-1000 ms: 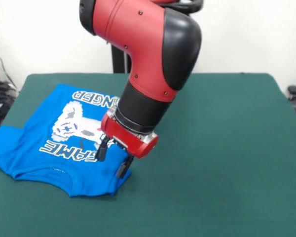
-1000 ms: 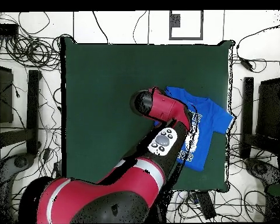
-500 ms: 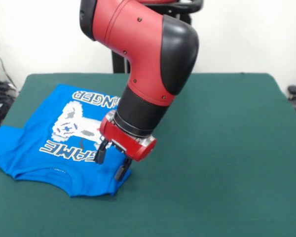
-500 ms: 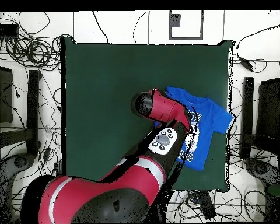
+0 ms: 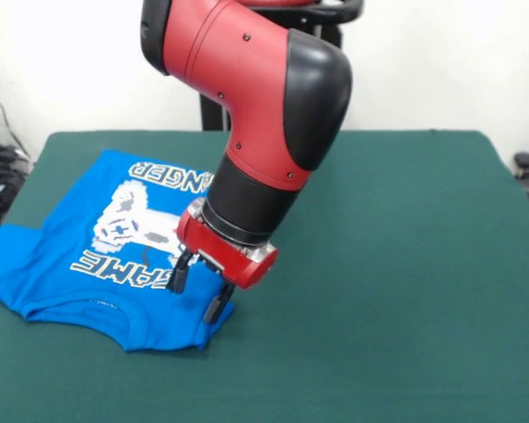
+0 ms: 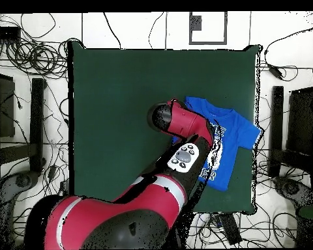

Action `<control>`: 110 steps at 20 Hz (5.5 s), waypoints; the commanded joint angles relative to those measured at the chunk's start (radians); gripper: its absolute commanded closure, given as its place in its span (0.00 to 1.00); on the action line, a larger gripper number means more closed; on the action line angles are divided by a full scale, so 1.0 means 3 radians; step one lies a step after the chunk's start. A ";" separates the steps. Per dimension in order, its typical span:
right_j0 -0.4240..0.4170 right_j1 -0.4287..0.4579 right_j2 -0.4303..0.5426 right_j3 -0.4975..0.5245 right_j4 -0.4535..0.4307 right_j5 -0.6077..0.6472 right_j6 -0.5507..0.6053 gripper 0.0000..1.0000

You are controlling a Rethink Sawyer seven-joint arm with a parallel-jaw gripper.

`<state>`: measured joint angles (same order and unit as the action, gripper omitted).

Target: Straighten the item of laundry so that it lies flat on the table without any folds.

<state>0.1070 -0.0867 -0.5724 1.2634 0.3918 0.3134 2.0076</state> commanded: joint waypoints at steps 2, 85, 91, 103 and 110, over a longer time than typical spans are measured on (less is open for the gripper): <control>0.0011 0.0216 0.0556 0.0187 0.0028 -0.0161 0.0609 0.00; 0.0390 0.0824 0.0439 -0.0206 0.0903 -0.0068 0.1127 0.00; 0.0402 0.0840 0.0408 -0.0197 0.0973 -0.0080 0.1063 0.00; 0.0471 0.0834 0.0188 -0.0159 0.0968 0.0083 0.1050 0.00; 0.0447 0.0696 0.0160 -0.0034 0.0882 0.0152 0.0851 0.00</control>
<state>0.2031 0.0327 -0.6874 1.2496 0.6228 0.2725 2.0111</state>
